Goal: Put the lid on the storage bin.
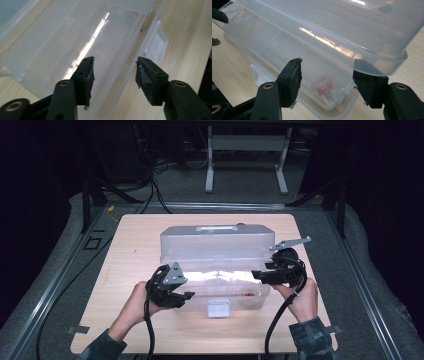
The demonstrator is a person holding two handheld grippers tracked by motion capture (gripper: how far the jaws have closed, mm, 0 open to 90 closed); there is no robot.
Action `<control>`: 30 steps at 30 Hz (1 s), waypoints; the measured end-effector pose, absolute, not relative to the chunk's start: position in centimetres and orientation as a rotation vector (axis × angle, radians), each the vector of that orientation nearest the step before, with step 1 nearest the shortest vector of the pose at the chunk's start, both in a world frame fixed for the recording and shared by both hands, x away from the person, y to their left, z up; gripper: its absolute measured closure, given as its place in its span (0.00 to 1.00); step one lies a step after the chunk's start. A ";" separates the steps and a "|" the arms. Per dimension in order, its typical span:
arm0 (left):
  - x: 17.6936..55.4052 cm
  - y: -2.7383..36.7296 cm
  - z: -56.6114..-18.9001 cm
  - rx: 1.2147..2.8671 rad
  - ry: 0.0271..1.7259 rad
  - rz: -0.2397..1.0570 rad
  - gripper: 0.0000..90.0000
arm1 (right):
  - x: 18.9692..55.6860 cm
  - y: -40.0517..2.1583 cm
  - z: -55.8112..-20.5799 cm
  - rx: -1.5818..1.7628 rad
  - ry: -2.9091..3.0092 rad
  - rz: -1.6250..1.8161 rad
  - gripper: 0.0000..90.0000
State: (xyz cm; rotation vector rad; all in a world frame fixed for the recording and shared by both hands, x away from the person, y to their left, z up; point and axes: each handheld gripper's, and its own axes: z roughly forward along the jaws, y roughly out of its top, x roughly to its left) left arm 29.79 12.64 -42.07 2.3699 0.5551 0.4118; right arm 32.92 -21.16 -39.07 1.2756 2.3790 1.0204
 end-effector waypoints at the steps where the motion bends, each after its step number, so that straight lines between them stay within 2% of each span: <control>1: 29.6 12.9 -42.0 2.360 0.560 0.404 0.48 | 32.7 -21.1 -39.2 1.275 2.374 1.013 0.44; 11: 27.2 15.9 -41.1 2.339 0.618 0.388 0.33 | 31.5 -21.7 -39.6 1.283 2.376 1.016 0.40; 21: 27.0 20.1 -41.4 2.305 0.760 0.422 0.28 | 30.2 -22.3 -40.1 1.283 2.370 1.049 0.33; 30: 27.5 22.1 -43.6 2.310 0.856 0.382 0.27 | 29.2 -22.7 -41.4 1.297 2.399 1.060 0.29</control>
